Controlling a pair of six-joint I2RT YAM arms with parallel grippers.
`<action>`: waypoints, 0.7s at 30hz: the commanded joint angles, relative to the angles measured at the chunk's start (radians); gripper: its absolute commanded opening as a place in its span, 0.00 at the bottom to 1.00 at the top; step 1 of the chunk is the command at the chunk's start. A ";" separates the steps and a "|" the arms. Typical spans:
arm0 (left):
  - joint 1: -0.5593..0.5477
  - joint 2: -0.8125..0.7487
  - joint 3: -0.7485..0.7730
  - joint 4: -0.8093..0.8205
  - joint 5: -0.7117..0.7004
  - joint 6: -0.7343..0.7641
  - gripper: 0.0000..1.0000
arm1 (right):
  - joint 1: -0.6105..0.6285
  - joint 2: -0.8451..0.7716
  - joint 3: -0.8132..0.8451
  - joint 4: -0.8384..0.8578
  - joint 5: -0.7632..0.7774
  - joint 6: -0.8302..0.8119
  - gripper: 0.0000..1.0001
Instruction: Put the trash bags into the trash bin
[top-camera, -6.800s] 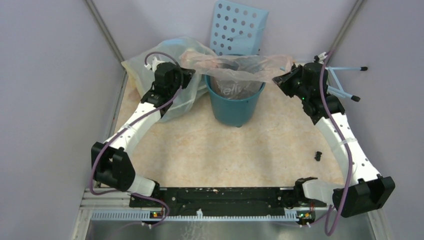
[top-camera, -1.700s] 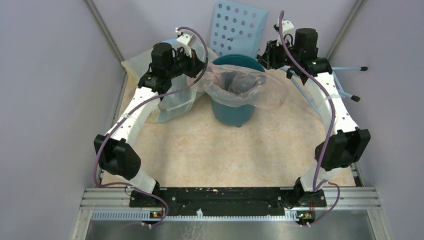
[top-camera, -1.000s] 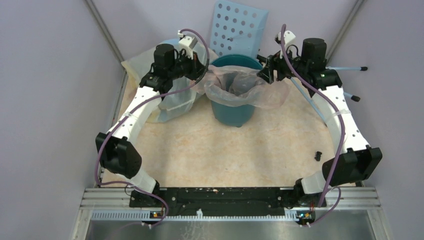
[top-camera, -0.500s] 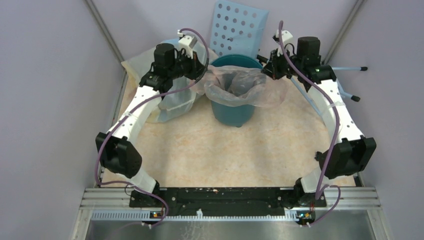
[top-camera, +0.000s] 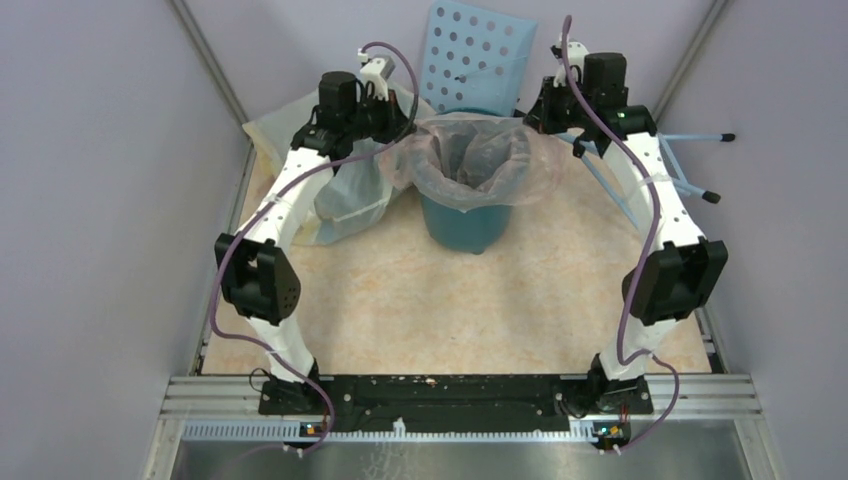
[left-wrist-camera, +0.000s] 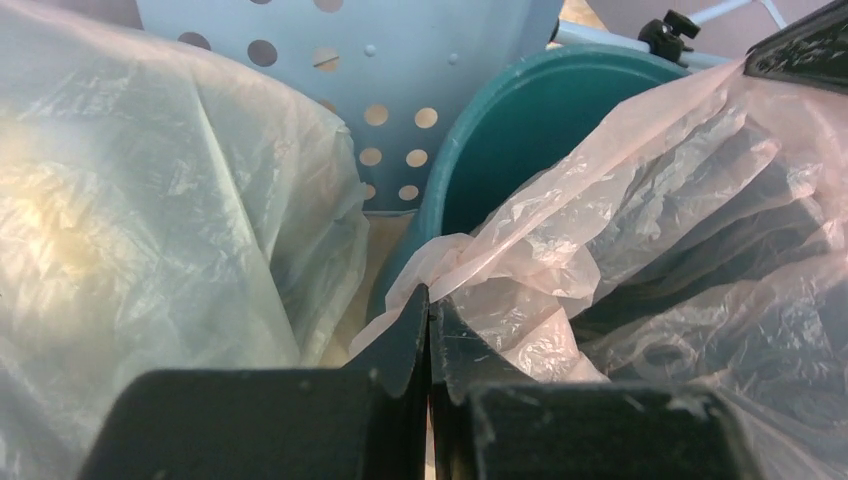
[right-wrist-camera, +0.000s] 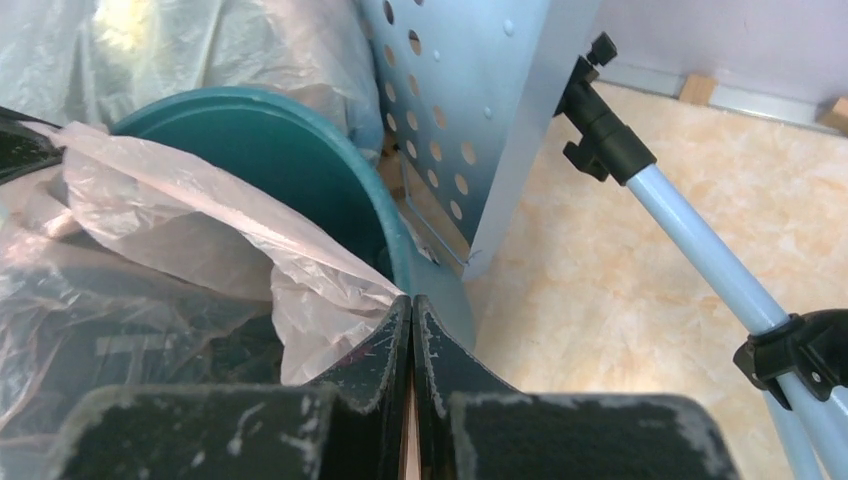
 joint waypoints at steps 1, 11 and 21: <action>0.027 0.065 0.104 -0.044 0.016 -0.065 0.00 | -0.011 0.054 0.092 -0.022 0.080 0.057 0.00; 0.046 0.188 0.216 -0.064 0.072 -0.109 0.00 | -0.016 0.168 0.201 -0.048 0.069 0.084 0.00; 0.057 0.285 0.223 -0.073 0.177 -0.169 0.00 | -0.016 0.229 0.154 -0.058 0.012 0.122 0.00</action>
